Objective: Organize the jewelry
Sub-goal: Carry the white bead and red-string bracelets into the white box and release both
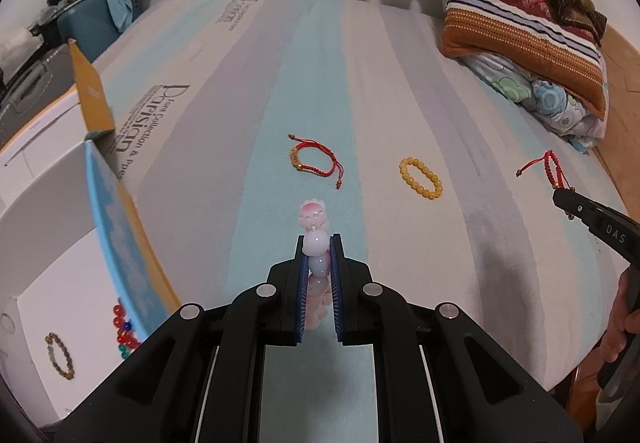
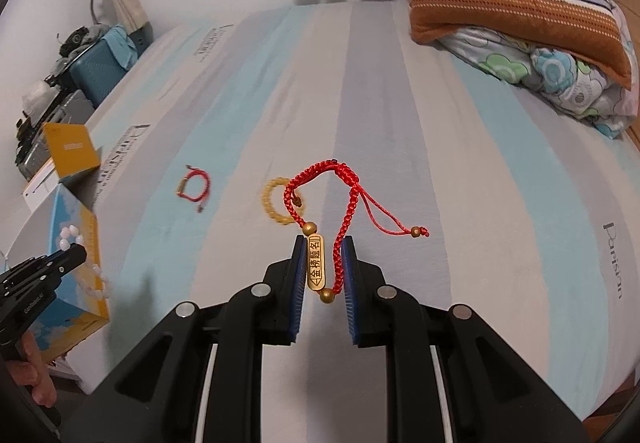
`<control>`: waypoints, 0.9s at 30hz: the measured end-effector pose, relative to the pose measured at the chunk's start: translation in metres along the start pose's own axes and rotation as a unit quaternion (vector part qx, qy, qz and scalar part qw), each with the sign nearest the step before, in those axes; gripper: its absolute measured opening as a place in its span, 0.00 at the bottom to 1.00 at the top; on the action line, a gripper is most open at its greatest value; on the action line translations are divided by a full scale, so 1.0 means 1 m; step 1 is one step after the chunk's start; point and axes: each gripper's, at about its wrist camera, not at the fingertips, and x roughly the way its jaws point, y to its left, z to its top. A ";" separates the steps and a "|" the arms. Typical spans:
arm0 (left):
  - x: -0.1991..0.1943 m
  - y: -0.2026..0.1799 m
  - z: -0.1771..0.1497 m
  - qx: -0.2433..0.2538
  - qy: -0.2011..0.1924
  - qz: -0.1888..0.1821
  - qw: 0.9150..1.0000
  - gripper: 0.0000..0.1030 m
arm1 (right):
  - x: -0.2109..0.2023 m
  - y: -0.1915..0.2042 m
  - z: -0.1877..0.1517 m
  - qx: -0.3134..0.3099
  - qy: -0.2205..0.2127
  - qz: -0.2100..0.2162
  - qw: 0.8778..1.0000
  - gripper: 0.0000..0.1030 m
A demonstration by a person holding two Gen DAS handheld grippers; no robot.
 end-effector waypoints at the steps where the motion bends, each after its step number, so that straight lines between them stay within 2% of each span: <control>1: -0.003 0.001 0.000 -0.001 -0.002 -0.001 1.000 0.09 | -0.003 0.004 0.000 -0.002 -0.001 0.002 1.000 0.16; 14: -0.054 0.031 -0.009 -0.018 -0.028 0.007 0.999 0.09 | -0.042 0.065 0.006 -0.037 -0.025 0.024 0.999 0.16; 27: -0.097 0.085 -0.020 -0.046 -0.049 0.036 0.997 0.09 | -0.058 0.142 0.003 -0.082 -0.038 0.052 0.995 0.16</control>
